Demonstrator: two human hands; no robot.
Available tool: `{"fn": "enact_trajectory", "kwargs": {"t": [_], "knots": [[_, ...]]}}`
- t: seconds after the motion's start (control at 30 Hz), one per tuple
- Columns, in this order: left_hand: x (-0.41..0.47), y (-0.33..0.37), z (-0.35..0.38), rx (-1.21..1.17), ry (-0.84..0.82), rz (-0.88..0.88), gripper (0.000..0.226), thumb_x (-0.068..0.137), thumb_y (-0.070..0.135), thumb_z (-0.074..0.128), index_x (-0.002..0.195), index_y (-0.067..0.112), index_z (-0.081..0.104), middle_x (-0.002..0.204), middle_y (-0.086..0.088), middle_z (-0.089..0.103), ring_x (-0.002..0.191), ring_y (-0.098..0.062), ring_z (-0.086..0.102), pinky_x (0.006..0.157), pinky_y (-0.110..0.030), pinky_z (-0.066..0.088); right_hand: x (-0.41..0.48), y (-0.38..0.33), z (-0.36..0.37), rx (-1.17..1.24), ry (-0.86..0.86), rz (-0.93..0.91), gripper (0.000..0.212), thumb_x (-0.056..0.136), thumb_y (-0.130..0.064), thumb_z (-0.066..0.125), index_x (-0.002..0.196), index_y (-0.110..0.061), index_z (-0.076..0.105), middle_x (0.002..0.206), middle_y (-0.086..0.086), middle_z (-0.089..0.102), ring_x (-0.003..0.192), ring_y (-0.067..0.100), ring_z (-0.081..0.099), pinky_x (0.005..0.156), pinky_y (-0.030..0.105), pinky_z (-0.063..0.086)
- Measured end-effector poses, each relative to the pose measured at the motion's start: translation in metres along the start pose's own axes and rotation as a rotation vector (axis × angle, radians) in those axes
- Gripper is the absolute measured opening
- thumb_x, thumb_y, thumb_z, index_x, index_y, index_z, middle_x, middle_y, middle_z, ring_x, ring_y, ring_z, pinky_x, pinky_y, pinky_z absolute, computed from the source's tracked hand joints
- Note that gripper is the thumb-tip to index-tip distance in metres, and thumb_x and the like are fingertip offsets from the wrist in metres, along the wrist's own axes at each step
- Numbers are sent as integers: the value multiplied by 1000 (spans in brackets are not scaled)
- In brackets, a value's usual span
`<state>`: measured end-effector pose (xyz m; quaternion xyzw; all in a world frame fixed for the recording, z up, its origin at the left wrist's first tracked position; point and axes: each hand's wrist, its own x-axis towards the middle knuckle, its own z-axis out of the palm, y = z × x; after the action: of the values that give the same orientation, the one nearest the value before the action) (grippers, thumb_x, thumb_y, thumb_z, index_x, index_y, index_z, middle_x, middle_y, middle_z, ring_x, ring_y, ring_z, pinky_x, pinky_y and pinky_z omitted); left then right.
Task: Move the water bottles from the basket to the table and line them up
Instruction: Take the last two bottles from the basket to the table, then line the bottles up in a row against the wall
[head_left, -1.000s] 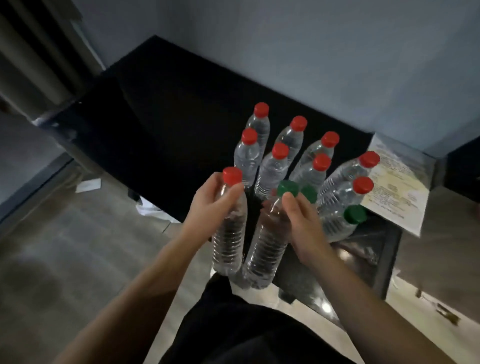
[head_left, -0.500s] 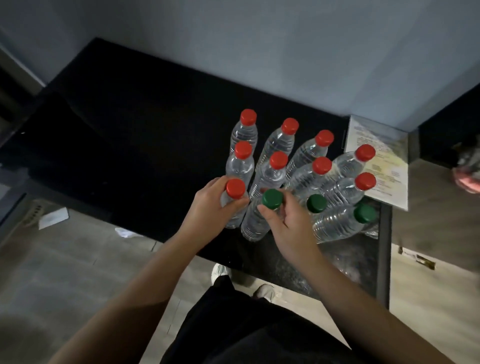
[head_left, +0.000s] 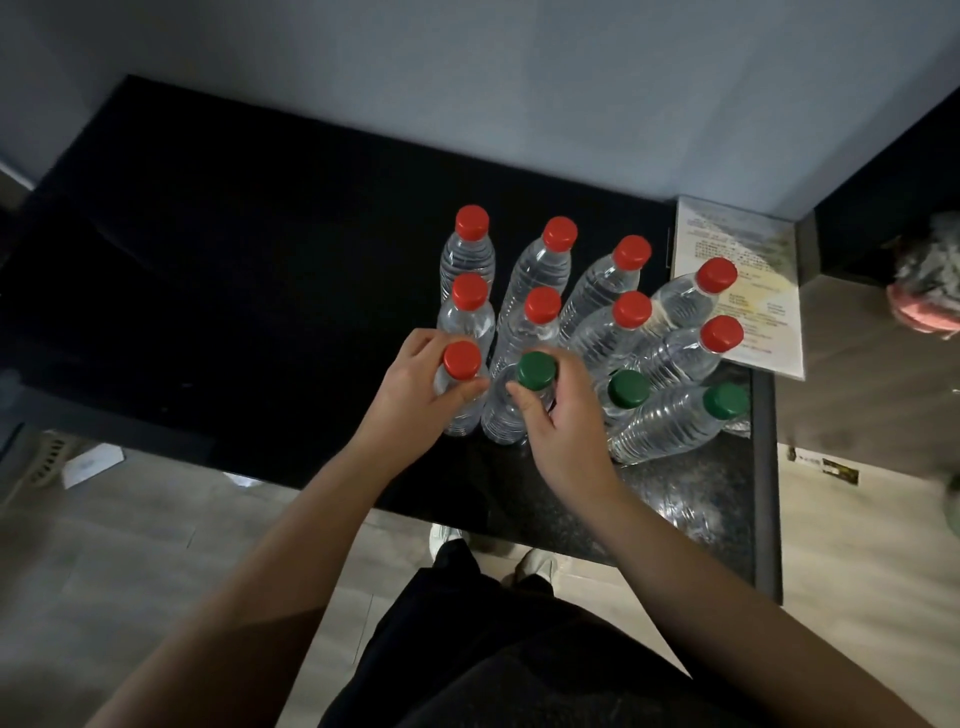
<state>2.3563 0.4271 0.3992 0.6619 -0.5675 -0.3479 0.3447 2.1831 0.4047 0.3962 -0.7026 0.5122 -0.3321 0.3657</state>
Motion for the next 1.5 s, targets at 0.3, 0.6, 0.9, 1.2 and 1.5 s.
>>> {"fn": "enact_trajectory", "kwargs": {"t": [0.3,0.6,0.9,1.2,1.5], "knots": [[3,6,-7,91,25,28,49,78,41,73,120,27,54,113,12,53,101,-1,54,85,-17,43,4,-11,-8,-64,-4,29,39,89,-28,66,124,-16,53,113,-6,55,106,-1,49,92,10,36],[54,83,-38,194,72,333,35,81,39,65,111,20,61,105,12,57,94,-1,55,80,-13,42,43,-50,-93,-153,83,-28,40,92,-33,59,131,-25,51,124,-15,52,111,-8,48,93,4,36],[136,137,34,462,-161,454,41,87,41,61,123,23,55,119,9,54,111,-7,51,90,-28,46,106,5,-171,-415,74,-2,45,91,-28,63,133,-18,51,132,1,52,112,10,50,92,13,31],[170,136,69,767,-322,292,46,90,40,58,134,28,49,121,5,59,104,-15,58,87,-34,49,142,58,-196,-468,-309,-1,46,89,-32,66,133,-23,53,131,-4,59,115,11,55,88,16,37],[183,133,65,811,-493,310,35,87,37,66,118,26,53,98,7,62,87,-10,59,82,-33,51,145,82,-196,-395,-394,-29,44,83,-31,74,123,-23,58,109,-5,68,97,13,63,84,30,51]]}}
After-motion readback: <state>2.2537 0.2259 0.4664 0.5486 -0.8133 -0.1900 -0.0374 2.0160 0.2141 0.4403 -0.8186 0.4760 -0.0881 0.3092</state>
